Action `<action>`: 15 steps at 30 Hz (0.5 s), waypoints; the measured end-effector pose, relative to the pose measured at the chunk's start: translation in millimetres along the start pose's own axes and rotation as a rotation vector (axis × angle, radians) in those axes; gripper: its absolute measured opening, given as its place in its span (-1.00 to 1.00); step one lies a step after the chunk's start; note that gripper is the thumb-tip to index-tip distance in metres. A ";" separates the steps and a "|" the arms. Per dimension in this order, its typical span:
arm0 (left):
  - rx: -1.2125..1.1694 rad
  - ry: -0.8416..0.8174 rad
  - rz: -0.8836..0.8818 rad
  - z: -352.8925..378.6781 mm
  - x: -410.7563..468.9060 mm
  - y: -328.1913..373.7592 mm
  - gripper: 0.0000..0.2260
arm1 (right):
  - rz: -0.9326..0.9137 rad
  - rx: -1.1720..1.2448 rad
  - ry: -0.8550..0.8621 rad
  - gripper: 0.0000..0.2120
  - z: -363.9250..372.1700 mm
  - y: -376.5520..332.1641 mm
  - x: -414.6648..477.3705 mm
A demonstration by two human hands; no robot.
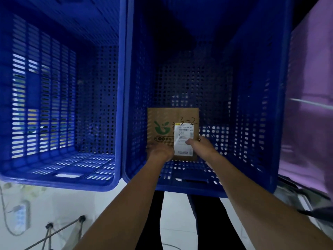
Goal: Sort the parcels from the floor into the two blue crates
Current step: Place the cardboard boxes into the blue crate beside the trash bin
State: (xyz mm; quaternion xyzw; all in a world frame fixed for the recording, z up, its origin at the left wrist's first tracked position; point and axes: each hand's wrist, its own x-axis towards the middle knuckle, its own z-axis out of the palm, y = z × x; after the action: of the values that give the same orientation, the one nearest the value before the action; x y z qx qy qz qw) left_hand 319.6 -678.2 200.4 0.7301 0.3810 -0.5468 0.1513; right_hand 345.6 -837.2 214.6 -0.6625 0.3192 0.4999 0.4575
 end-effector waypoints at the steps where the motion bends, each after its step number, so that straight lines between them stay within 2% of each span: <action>1: 0.000 0.006 0.028 -0.2 -0.4 0.9 -0.12 | 0.009 -0.004 -0.006 -0.52 -1.6 -1.1 -2.9; 7: 0.035 0.016 0.164 -26.1 -49.2 6.4 -0.21 | 0.015 -0.135 0.001 -0.59 -12.5 -13.7 -51.0; 11: 0.043 -0.108 0.315 -52.3 -100.3 9.5 -0.57 | -0.036 -0.321 -0.057 -0.60 -23.0 -20.9 -91.0; 15: 0.022 -0.120 0.430 -69.7 -150.6 12.1 -0.62 | -0.080 -0.433 -0.050 -0.88 -39.1 -26.5 -127.8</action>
State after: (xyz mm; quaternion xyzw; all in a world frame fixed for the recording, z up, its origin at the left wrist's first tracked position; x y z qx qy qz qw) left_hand 359.2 -700.7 360.4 0.7623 0.2009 -0.5485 0.2788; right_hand 345.5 -867.8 347.4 -0.7448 0.1667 0.5544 0.3318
